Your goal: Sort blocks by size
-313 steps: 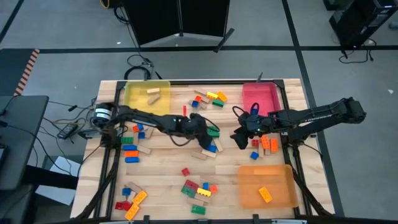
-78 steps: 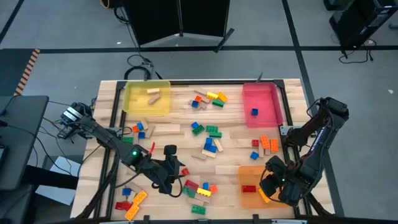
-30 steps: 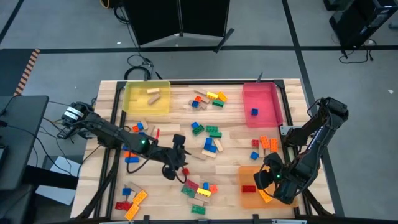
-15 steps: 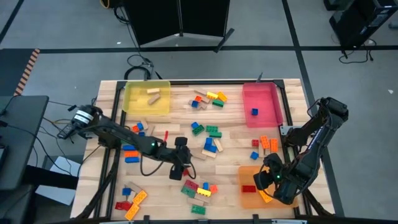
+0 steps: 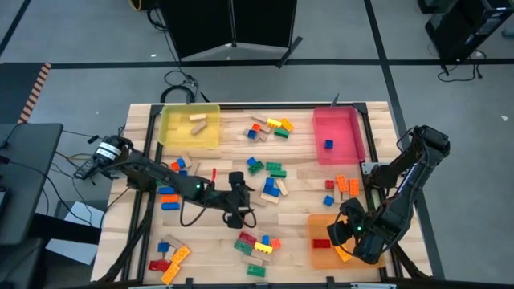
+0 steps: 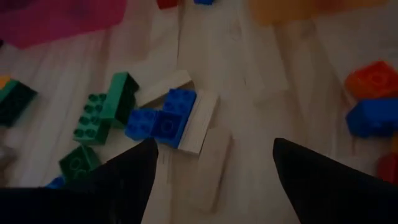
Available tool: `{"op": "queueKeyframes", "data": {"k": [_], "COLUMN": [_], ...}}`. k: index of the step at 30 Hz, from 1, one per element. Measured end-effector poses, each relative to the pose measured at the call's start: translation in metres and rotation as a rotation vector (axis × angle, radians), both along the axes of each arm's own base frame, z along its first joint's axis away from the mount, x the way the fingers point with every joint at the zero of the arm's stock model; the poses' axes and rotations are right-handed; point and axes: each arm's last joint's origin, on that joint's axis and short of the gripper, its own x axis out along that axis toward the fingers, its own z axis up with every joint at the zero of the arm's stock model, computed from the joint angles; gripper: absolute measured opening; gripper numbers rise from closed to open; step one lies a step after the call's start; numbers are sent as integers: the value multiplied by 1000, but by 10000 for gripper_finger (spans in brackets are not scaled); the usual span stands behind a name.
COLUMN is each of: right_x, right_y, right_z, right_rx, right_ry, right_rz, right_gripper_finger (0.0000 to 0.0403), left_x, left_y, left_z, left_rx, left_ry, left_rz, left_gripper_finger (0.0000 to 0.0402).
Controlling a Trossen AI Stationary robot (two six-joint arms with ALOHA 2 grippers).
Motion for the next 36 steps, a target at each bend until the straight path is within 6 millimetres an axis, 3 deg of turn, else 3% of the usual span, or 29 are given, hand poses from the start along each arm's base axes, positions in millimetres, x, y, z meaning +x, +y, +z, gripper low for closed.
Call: {"op": "queueKeyframes", "data": {"k": [7,11,16,23,30,36], "right_x": [0,0,0,0,0,0], "right_y": [0,0,0,0,0,0], "right_z": [0,0,0,0,0,0], "right_rx": [1,0,-12,-28,-53,-83], "right_ry": [-1,-1,0,2,5,-6], "right_rz": [1,2,36,82,153,197], "right_gripper_finger": [148,148,148,148,148,148], "left_x": [-1,-1,-10,-25,-56,-75], "left_y": [-7,-23,-45,-51,-52,-72], "left_z": [1,11,26,40,33,28], "left_rx": [9,27,183,72,-100,-218], "left_ry": [2,-24,68,219,479,428], "left_rz": [-62,-132,-154,70,297,479], "left_gripper_finger": [324,324,324,323,323,323]}}
